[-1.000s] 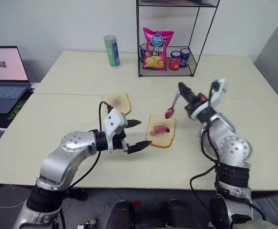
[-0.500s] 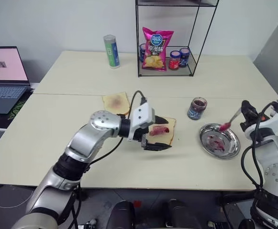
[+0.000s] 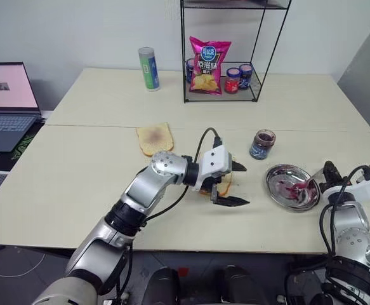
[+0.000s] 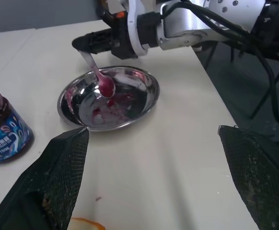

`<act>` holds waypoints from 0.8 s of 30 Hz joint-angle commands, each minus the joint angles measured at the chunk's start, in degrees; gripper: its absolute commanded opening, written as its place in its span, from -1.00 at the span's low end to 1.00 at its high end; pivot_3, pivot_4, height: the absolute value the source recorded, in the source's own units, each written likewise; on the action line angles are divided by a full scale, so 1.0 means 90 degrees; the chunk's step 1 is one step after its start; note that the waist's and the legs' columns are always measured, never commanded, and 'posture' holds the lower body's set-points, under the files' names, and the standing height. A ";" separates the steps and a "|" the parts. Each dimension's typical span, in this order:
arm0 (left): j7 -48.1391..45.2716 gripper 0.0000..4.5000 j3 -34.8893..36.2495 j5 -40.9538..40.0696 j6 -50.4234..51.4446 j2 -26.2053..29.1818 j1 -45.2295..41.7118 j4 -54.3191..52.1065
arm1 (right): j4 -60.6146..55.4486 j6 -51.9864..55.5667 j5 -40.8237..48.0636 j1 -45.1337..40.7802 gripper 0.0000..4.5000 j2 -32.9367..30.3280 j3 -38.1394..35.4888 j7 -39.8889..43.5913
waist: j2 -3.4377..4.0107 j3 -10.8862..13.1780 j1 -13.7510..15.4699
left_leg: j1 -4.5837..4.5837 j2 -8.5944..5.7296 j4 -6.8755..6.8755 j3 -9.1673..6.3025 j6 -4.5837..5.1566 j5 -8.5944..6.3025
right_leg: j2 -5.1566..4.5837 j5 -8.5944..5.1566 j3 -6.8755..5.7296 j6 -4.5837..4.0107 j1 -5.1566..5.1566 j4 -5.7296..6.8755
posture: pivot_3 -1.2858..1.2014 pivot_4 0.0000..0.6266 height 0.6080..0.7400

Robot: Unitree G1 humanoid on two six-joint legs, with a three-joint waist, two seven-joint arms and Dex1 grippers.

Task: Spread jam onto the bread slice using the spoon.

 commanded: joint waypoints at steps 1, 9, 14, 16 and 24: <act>0.0025 1.00 0.0100 0.0052 -0.0137 -0.0119 -0.0151 -0.0008 | -0.0029 -0.0163 0.0159 -0.0014 -0.89 -0.0021 -0.0092 0.0074 | 0.0000 0.0000 -0.0002 | 0.0000 0.0000 0.0000 0.0001 0.0000 0.0000 | 0.0000 0.0000 0.0002 0.0000 0.0000 0.0000 | 0.03 -0.52 1.00; -0.0028 1.00 0.0150 0.0086 -0.0211 -0.0082 -0.0082 -0.0017 | -0.0231 -0.0090 0.0319 -0.0068 -0.10 -0.0117 -0.0081 -0.0006 | 0.0001 0.0000 -0.0001 | 0.0000 0.0002 -0.0001 -0.0001 0.0000 0.0000 | 0.0001 0.0000 0.0000 -0.0001 -0.0001 0.0002 | 0.03 -0.52 1.00; -0.0008 1.00 0.0175 0.0084 -0.0190 -0.0095 -0.0071 -0.0055 | -0.0353 -0.0062 0.0418 -0.0116 0.42 -0.0246 -0.0094 -0.0112 | 0.0001 0.0000 0.0000 | 0.0000 0.0001 -0.0001 0.0000 0.0000 0.0000 | 0.0001 0.0000 0.0001 0.0000 -0.0001 0.0002 | 0.03 -0.52 1.00; -0.0021 1.00 0.0199 0.0074 -0.0182 -0.0053 -0.0050 -0.0087 | -0.0417 -0.0059 0.0461 -0.0141 0.62 -0.0355 -0.0156 -0.0200 | 0.0001 0.0000 0.0000 | 0.0000 0.0001 -0.0001 0.0000 0.0000 0.0000 | 0.0001 0.0000 0.0002 0.0000 -0.0001 0.0002 | 0.03 -0.52 1.00; -0.0062 1.00 0.0735 0.0114 -0.0120 0.0893 0.0024 -0.0038 | -0.1658 0.1403 0.0720 0.0052 0.99 -0.1959 0.0358 -0.0014 | 0.0020 0.0007 -0.0014 | 0.0002 0.0004 -0.0003 0.0002 0.0000 0.0000 | 0.0002 -0.0001 0.0006 -0.0002 -0.0007 0.0008 | 0.03 -0.52 1.00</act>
